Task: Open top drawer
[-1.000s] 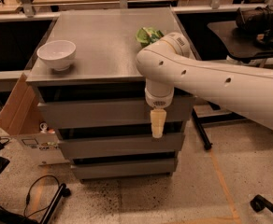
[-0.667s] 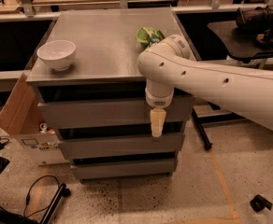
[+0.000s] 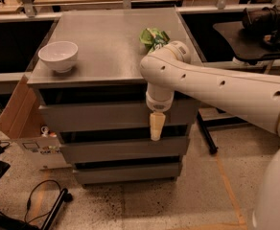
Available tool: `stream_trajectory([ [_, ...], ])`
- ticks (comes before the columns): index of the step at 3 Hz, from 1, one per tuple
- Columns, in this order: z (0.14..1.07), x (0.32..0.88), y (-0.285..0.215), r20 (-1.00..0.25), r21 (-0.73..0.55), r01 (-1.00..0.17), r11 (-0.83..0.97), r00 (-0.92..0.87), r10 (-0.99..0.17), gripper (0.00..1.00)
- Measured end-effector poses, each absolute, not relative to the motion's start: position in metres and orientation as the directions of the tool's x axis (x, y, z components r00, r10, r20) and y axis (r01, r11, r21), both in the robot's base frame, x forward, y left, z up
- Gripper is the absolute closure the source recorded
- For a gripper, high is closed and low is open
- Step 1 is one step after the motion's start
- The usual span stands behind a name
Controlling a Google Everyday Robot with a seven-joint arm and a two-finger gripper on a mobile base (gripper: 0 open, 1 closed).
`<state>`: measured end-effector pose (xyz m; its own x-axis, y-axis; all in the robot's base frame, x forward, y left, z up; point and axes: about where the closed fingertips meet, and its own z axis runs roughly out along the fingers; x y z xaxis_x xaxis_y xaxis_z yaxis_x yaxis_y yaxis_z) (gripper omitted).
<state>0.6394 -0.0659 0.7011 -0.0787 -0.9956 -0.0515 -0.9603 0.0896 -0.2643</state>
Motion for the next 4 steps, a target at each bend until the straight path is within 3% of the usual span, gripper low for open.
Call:
stream_trajectory([
  [4, 0.674, 0.633, -0.055, -0.062, -0.201, -0.974, 0.108, -0.097, -0.993, 0.96],
])
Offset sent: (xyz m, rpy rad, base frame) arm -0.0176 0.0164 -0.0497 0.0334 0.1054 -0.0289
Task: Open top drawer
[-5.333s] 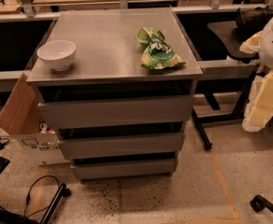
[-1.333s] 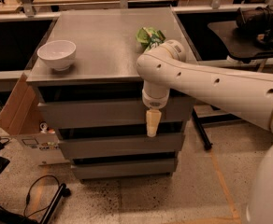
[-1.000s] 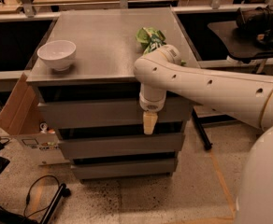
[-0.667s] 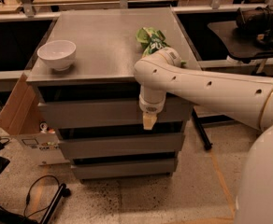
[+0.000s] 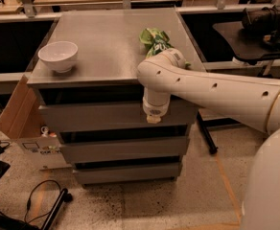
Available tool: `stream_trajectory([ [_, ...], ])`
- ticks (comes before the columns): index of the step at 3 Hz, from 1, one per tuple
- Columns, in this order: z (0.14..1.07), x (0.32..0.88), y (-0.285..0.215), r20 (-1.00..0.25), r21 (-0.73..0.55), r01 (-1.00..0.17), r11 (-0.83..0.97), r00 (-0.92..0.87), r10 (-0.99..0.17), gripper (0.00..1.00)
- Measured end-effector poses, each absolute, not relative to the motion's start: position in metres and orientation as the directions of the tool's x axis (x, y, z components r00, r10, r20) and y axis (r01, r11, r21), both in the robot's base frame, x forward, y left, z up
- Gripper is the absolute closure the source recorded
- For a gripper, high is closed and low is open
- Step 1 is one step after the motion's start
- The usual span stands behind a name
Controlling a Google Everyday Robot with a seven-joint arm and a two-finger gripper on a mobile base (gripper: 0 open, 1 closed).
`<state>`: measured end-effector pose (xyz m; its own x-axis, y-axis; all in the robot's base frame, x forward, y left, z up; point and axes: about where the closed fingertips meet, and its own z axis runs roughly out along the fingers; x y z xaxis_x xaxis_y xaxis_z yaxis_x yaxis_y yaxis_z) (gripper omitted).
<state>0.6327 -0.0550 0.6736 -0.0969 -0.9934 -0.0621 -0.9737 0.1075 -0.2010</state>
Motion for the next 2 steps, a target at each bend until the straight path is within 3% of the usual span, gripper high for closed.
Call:
stream_trajectory([
  [1, 0.693, 0.617, -0.062, -0.063, -0.229, -0.966, 0.12, -0.108, -0.992, 1.0],
  [2, 0.713, 0.608, -0.066, -0.055, -0.259, -0.959, 0.115, -0.104, -0.993, 0.82],
])
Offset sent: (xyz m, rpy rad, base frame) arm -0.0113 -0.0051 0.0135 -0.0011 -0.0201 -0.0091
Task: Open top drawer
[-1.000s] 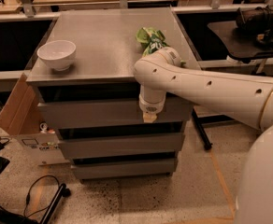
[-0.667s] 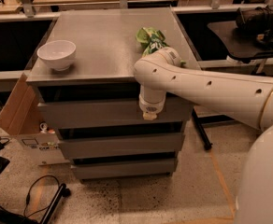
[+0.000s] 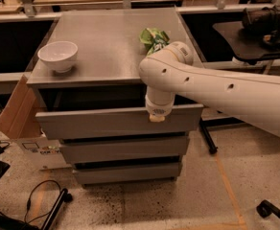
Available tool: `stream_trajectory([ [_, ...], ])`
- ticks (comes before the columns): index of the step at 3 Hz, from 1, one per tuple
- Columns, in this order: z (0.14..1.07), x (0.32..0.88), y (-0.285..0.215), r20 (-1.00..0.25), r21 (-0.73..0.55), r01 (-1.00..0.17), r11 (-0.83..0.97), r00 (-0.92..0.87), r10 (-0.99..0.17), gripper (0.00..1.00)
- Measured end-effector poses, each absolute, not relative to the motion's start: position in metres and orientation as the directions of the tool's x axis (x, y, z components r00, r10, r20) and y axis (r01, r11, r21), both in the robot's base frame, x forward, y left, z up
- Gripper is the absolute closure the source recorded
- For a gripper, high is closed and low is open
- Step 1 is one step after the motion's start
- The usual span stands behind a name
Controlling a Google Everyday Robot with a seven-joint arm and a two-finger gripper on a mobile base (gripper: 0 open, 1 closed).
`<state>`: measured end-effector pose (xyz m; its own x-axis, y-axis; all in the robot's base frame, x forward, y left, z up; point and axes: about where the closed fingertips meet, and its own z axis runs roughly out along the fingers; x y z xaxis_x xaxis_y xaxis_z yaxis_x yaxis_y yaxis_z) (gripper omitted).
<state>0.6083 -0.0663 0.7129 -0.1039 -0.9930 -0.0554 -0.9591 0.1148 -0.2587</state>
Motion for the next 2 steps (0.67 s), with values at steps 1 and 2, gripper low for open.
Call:
stream_trajectory([
  [1, 0.7088, 0.6089, -0.0661, -0.054, -0.252, -0.961, 0.114, -0.104, -0.993, 0.58],
  [2, 0.7077, 0.6085, -0.0664, -0.053, -0.251, -0.961, 0.114, -0.104, -0.993, 0.35],
])
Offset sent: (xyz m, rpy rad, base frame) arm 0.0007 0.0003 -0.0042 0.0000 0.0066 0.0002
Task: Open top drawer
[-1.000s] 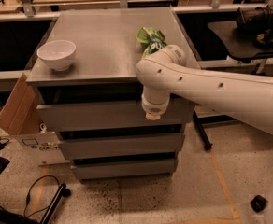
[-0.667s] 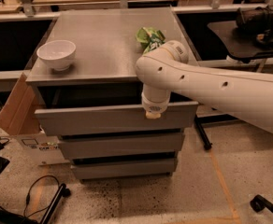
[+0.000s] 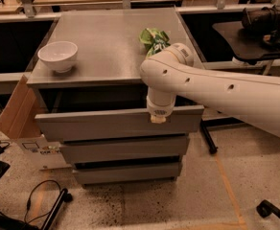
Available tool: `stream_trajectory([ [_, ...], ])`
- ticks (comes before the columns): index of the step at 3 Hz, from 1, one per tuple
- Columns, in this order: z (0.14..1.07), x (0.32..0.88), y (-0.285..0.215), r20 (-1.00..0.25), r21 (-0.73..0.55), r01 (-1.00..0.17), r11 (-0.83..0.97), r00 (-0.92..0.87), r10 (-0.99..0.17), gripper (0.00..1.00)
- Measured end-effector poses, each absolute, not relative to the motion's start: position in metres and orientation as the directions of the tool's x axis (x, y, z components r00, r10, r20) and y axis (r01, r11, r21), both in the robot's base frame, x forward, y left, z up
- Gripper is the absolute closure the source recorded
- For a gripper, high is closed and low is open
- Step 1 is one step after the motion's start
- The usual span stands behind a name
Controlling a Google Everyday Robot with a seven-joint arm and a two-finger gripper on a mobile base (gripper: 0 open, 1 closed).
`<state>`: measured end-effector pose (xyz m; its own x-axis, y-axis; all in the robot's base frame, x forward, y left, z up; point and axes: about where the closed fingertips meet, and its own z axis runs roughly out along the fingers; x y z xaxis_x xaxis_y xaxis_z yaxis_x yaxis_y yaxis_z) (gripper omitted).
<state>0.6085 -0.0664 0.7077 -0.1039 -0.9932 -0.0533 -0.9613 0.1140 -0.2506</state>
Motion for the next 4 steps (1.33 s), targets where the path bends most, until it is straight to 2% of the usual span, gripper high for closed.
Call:
stream_trajectory([
  [1, 0.711, 0.607, -0.067, -0.063, -0.255, -0.96, 0.115, -0.102, -0.993, 0.33],
  [2, 0.751, 0.612, -0.059, -0.045, -0.289, -0.953, 0.087, -0.077, -0.996, 0.56],
  [3, 0.75, 0.602, -0.065, -0.014, -0.258, -0.962, 0.086, -0.086, -0.996, 0.54],
  [4, 0.749, 0.603, -0.065, -0.014, -0.258, -0.962, 0.086, -0.085, -0.996, 0.31],
])
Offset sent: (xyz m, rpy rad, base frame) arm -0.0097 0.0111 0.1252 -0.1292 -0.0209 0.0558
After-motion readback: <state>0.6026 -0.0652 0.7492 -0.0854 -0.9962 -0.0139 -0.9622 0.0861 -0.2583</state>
